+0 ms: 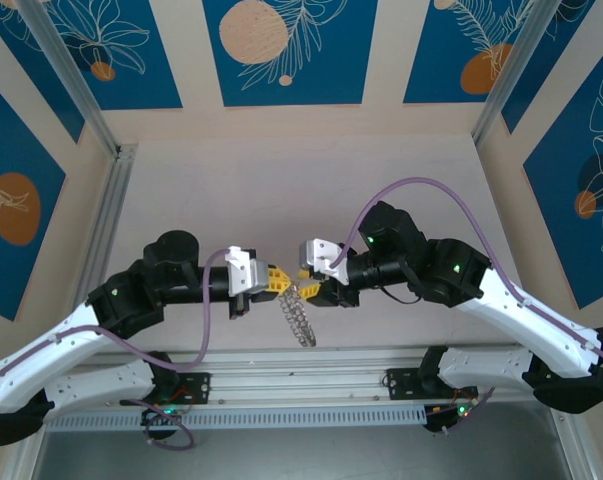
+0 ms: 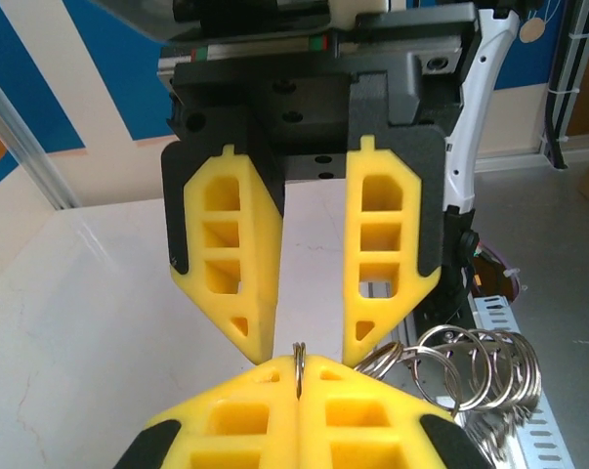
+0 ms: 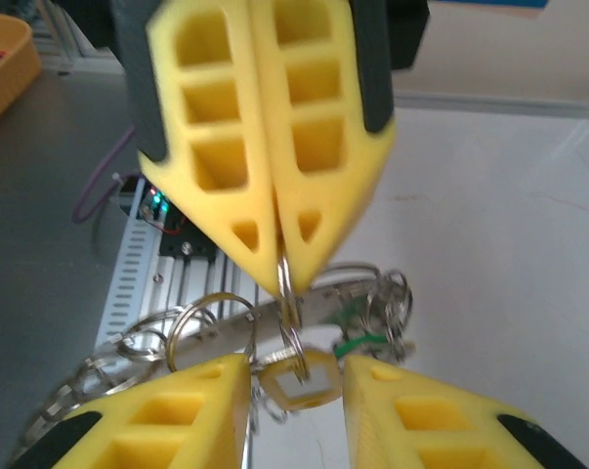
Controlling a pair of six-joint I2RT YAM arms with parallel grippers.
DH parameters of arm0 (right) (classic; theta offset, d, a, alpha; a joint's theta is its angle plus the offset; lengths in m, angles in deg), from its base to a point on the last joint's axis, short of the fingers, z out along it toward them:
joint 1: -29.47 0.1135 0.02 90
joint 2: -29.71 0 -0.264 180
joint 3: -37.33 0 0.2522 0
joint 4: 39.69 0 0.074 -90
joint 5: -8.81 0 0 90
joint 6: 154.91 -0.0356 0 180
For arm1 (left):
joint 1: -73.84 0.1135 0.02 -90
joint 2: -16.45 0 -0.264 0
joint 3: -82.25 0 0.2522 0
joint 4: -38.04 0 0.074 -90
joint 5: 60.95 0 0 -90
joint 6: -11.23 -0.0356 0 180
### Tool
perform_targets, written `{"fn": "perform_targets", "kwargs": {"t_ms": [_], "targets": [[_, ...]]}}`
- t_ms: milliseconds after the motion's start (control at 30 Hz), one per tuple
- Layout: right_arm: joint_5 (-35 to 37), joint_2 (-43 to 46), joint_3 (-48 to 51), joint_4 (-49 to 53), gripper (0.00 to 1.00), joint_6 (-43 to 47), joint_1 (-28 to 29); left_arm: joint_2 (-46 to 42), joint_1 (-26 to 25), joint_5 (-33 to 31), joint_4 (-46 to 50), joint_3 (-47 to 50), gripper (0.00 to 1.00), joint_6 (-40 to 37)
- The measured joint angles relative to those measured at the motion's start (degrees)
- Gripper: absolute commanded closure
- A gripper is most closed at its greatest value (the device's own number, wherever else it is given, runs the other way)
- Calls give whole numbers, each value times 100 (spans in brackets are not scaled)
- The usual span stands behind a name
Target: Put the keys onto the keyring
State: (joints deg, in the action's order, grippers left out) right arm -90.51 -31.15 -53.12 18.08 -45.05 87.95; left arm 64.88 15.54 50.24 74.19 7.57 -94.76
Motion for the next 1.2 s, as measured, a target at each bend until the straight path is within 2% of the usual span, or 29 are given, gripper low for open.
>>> {"fn": "perform_targets", "kwargs": {"t_ms": [233,400,533,933,1200], "targets": [[-260,44,70,-146,90,-4,-31,0,-2,109,-55,13,100,59],[-304,44,74,-164,98,-24,-101,-2,0,129,-52,15,100,61],[-415,42,98,-201,99,-42,-197,-61,0,149,-111,72,100,63],[-1196,24,323,-573,92,-192,-479,-391,0,236,-553,426,100,203],[-1539,151,466,-780,97,-321,-647,-389,0,337,-752,457,100,216]]}}
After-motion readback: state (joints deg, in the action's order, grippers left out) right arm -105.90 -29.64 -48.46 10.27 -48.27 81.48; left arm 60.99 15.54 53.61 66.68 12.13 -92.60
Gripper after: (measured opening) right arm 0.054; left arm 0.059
